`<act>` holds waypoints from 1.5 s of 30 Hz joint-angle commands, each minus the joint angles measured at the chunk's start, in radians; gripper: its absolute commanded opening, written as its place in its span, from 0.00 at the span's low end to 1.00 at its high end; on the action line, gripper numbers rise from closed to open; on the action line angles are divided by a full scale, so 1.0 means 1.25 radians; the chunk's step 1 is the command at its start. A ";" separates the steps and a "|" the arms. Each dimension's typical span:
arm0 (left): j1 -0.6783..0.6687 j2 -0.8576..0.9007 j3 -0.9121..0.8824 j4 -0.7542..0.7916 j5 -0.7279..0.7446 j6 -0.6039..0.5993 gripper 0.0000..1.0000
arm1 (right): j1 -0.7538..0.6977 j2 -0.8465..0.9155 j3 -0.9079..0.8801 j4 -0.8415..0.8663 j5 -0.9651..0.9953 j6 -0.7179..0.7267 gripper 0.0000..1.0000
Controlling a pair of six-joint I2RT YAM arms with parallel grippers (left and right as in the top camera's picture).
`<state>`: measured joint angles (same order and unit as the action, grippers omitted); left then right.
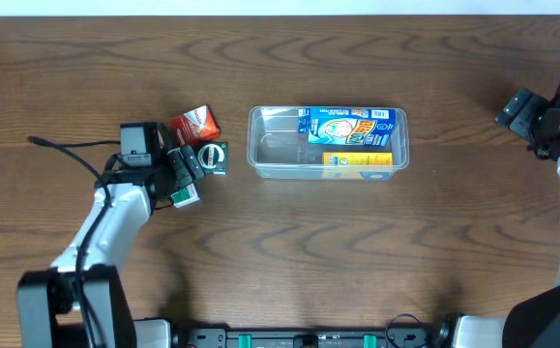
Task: Pack container
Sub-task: 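Move the left gripper over the white box beside the red box, then grasp the white box with the left gripper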
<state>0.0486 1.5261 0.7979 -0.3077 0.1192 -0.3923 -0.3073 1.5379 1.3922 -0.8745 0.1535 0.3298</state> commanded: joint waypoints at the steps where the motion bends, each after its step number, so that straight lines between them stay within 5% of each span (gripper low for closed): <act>1: 0.000 0.021 0.010 0.015 -0.028 -0.011 0.98 | -0.005 0.000 0.006 -0.001 0.006 0.011 0.99; 25: 0.001 0.139 0.010 0.070 -0.064 0.054 0.99 | -0.005 0.000 0.006 -0.001 0.006 0.011 0.99; 31: 0.001 0.144 0.010 0.071 -0.064 0.056 0.58 | -0.005 0.000 0.006 -0.001 0.005 0.011 0.99; 45: 0.001 0.144 0.010 0.066 -0.063 0.056 0.57 | -0.005 0.000 0.006 -0.001 0.006 0.011 0.99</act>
<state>0.0479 1.6924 0.8230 -0.2119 0.0555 -0.3351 -0.3073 1.5379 1.3922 -0.8745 0.1535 0.3302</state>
